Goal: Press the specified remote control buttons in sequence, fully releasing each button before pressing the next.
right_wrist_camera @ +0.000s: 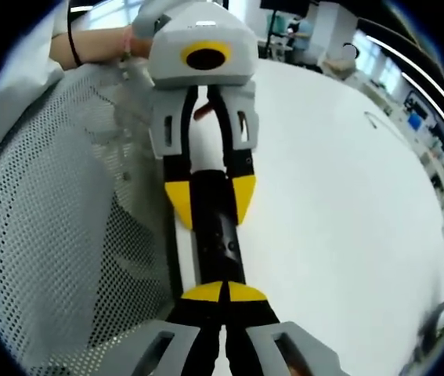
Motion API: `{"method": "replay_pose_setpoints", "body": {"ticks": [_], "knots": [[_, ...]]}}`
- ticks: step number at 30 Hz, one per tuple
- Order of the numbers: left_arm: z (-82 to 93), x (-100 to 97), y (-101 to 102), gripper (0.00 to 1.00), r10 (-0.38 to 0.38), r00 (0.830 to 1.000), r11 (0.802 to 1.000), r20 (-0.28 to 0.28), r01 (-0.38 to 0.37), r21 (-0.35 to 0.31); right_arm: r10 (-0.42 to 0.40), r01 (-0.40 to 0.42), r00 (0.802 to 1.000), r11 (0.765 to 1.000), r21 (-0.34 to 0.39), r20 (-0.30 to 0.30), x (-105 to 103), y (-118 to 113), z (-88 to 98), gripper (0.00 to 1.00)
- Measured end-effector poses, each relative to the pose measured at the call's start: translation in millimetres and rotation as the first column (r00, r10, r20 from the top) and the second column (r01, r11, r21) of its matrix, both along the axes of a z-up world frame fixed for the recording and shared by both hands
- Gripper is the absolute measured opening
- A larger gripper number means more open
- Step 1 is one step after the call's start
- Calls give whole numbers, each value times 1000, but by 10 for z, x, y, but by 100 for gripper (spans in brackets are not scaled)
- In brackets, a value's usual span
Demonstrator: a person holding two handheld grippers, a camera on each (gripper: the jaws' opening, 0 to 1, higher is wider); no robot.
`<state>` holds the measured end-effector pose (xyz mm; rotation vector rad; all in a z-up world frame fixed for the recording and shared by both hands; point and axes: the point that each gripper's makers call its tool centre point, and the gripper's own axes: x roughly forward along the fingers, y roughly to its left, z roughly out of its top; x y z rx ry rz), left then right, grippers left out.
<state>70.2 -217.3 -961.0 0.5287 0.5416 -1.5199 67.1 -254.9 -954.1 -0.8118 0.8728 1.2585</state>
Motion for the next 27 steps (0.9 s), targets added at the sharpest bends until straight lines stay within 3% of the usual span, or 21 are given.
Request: {"method": "replay_pose_setpoints", "body": {"ticks": [2, 4, 6, 27], "knots": [[-1, 0, 0, 25, 0, 1000, 1000, 0, 0, 0, -1, 2, 1000, 999, 38, -24, -36, 93, 10, 0], [-2, 1, 0, 25, 1, 1000, 1000, 0, -1, -1, 30, -29, 999, 999, -14, 15, -7, 93, -31, 0], [-2, 2, 0, 25, 2, 1000, 1000, 0, -2, -2, 41, -41, 999, 999, -18, 23, -9, 122, -15, 0], [-3, 10, 6, 25, 7, 1000, 1000, 1, -7, 0, -32, 31, 999, 999, 26, 25, 24, 156, 15, 0]]}}
